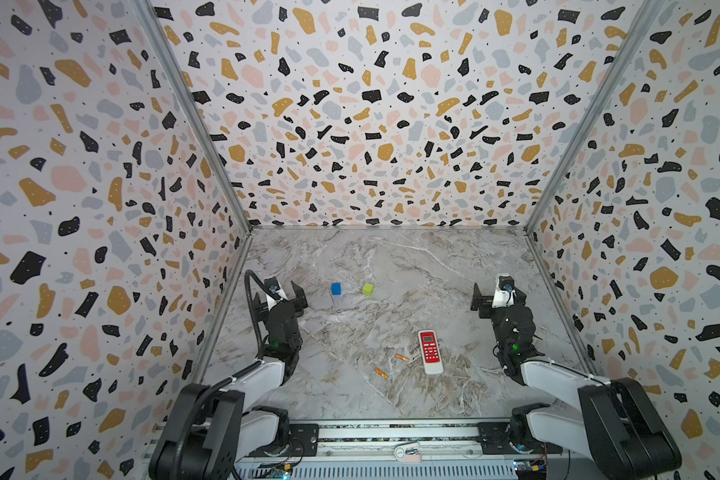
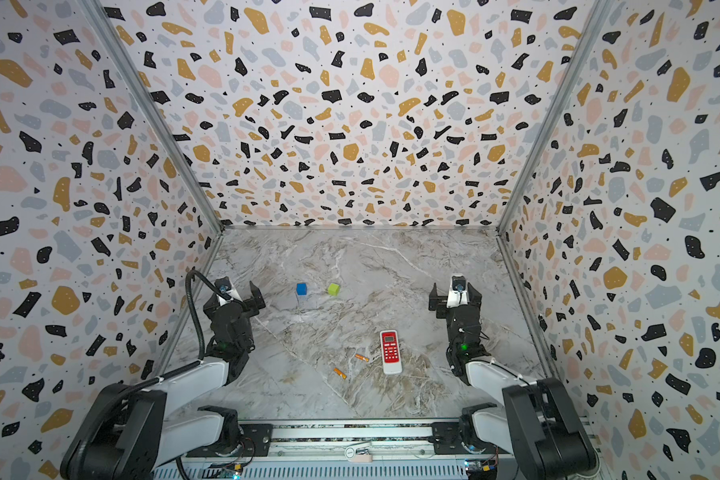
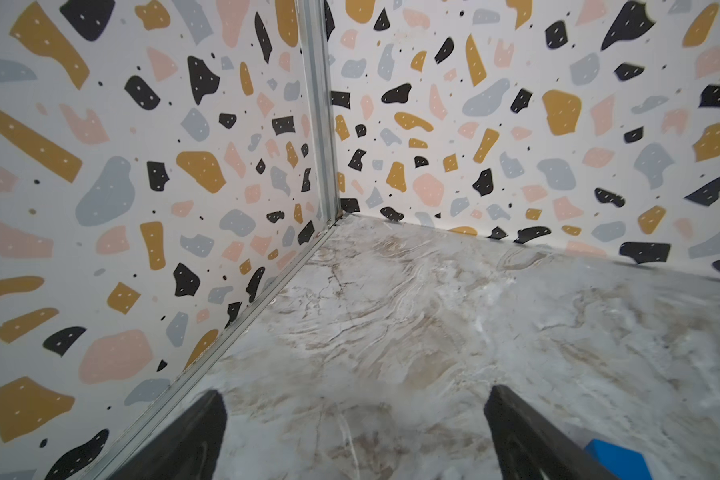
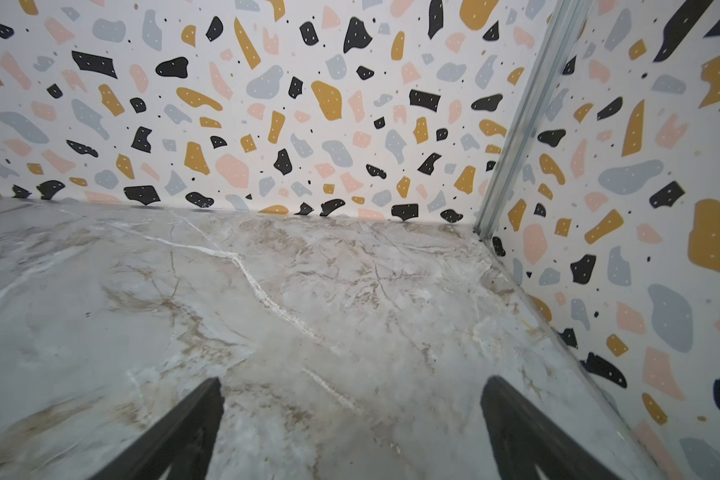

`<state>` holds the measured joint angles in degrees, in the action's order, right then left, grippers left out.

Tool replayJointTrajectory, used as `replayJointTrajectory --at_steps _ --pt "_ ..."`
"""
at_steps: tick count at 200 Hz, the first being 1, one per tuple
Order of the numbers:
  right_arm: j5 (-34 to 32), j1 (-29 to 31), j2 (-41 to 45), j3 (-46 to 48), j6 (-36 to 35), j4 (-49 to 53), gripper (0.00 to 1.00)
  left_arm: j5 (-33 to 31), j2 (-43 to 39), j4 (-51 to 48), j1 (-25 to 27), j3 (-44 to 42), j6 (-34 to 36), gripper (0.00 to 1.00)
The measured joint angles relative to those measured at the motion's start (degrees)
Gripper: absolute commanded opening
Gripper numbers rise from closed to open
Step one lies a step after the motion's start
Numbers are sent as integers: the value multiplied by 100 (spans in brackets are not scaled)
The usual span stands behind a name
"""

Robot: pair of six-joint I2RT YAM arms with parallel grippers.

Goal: Load the batteries into the remote control
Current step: 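Reach the right gripper down and grasp the red-faced remote control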

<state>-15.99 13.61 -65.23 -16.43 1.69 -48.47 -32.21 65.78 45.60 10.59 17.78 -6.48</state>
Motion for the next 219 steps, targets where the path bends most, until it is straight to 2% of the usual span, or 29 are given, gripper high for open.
replayJointTrajectory --at_steps 16,33,50,92,116,162,219 --pt "-63 66 302 -448 367 929 99 92 -330 -793 144 310 -402 99" --pt "17 138 393 -946 621 1735 99 205 -509 -2046 245 940 -988 100" --pt "131 391 417 -1290 741 2376 99 590 -568 -2872 284 1405 -1405 99" --pt "763 1213 227 -1510 793 3615 99 1416 -909 -4179 734 1484 -2037 99" --pt "1123 1547 22 -1530 809 4168 99 1672 -962 -4675 1119 1484 -2260 100" --pt "1766 1878 -33 -1663 811 4776 100 1919 -817 -5311 2022 1484 -2645 94" --pt "1939 2173 -319 -1740 903 5156 100 1899 -476 -5635 3064 1484 -3084 91"
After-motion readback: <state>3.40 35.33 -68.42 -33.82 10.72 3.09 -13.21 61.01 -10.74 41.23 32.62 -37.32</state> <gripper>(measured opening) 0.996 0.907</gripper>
